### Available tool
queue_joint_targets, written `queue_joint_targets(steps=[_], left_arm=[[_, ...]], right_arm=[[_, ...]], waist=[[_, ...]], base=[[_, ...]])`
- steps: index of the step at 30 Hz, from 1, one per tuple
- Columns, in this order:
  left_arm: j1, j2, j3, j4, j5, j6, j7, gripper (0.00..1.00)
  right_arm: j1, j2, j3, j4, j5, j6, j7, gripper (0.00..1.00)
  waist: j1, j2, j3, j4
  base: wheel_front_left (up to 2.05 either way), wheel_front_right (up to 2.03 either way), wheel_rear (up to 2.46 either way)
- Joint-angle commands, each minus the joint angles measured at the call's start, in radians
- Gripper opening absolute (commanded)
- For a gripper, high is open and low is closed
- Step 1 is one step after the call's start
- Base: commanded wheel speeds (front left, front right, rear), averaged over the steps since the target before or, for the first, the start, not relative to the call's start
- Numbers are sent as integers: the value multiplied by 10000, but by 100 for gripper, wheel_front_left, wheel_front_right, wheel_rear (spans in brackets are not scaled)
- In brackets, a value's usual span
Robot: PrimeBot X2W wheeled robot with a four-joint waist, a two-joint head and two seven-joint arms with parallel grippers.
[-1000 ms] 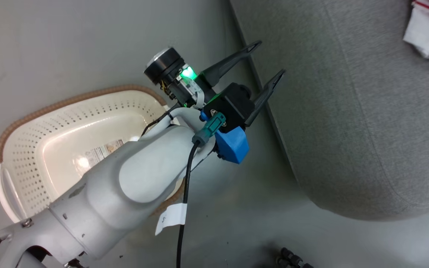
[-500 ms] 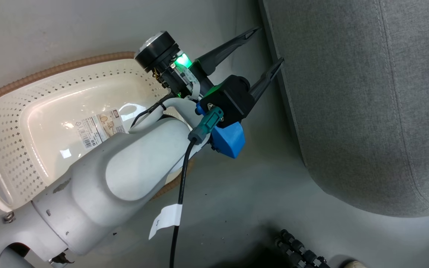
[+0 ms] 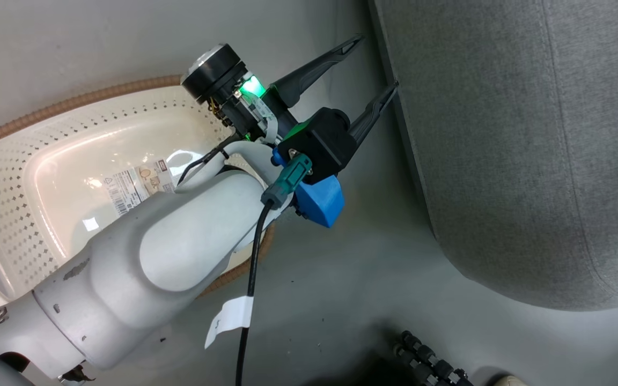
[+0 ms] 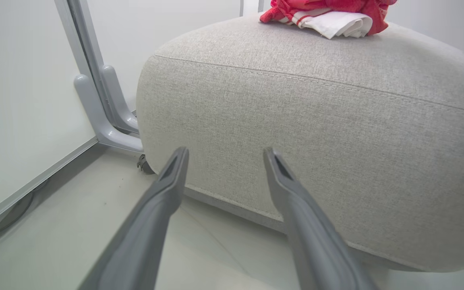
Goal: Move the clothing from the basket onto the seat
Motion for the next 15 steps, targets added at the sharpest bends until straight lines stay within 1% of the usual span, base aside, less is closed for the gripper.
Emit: queue_joint_targets(steps=[1, 8, 12, 15], left_arm=[[64, 26, -5, 0, -41, 48, -110, 100], [517, -232, 148, 353, -370, 159, -666, 100], [906, -405, 398, 670, -668, 266, -985, 100], [1287, -521, 765, 877, -915, 414, -1146, 100]], right_arm=[[246, 78, -27, -156, 48, -1, -34, 100], [1674, 263, 109, -1316, 153, 1, -34, 100], [2508, 357, 664, -2229, 71, 1, -35, 100], [3004, 494, 1273, -2900, 143, 1, -34, 100]], waist=[[-1, 0, -200, -37], [-1, 0, -1295, -29], [-1, 0, -2140, 60], [-1, 0, -2843, 207]], base=[[0, 0, 0], [0, 0, 0], [0, 0, 0], [0, 0, 0]])
